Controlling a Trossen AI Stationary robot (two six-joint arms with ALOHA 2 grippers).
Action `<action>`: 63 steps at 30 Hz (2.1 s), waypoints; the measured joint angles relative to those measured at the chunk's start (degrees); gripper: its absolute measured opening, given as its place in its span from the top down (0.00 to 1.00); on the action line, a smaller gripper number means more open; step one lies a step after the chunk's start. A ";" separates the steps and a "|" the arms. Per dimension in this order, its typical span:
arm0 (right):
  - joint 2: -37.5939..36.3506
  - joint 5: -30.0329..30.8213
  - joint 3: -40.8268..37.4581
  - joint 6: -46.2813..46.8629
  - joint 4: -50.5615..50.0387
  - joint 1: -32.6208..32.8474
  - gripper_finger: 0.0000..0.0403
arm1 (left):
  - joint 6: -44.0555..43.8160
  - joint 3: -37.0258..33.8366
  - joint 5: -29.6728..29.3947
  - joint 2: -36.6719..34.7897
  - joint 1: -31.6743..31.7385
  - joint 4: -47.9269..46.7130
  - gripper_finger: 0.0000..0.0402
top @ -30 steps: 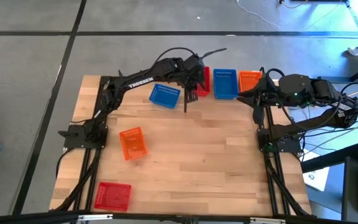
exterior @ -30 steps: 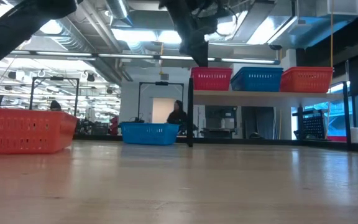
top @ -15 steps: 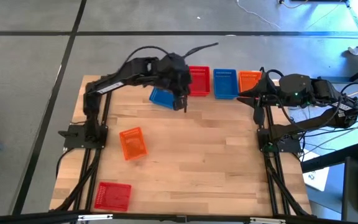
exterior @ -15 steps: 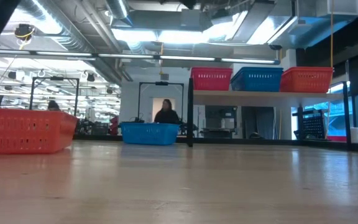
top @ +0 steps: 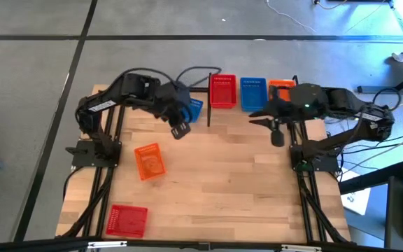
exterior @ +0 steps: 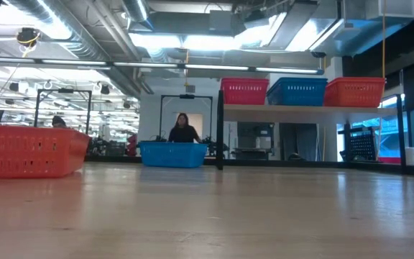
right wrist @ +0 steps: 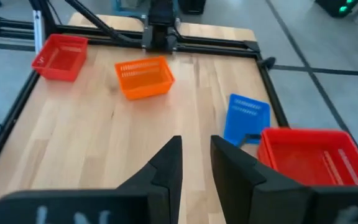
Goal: Stack baskets on shelf by color
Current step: Stack the orange bin on top of the stacked orange bins on the shelf
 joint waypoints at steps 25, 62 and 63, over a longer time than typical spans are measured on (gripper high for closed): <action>25.04 -3.97 33.66 -1.57 -13.95 8.92 0.80 | -31.36 -10.78 -3.46 -7.53 -29.38 -0.43 0.86; 25.02 -3.77 34.63 8.81 -12.84 9.86 0.80 | -78.73 -66.50 -1.09 -9.39 -19.98 24.90 0.86; 25.02 -3.77 34.63 8.77 -12.86 9.86 0.80 | -78.36 -67.20 -1.08 -9.39 -19.85 26.14 0.86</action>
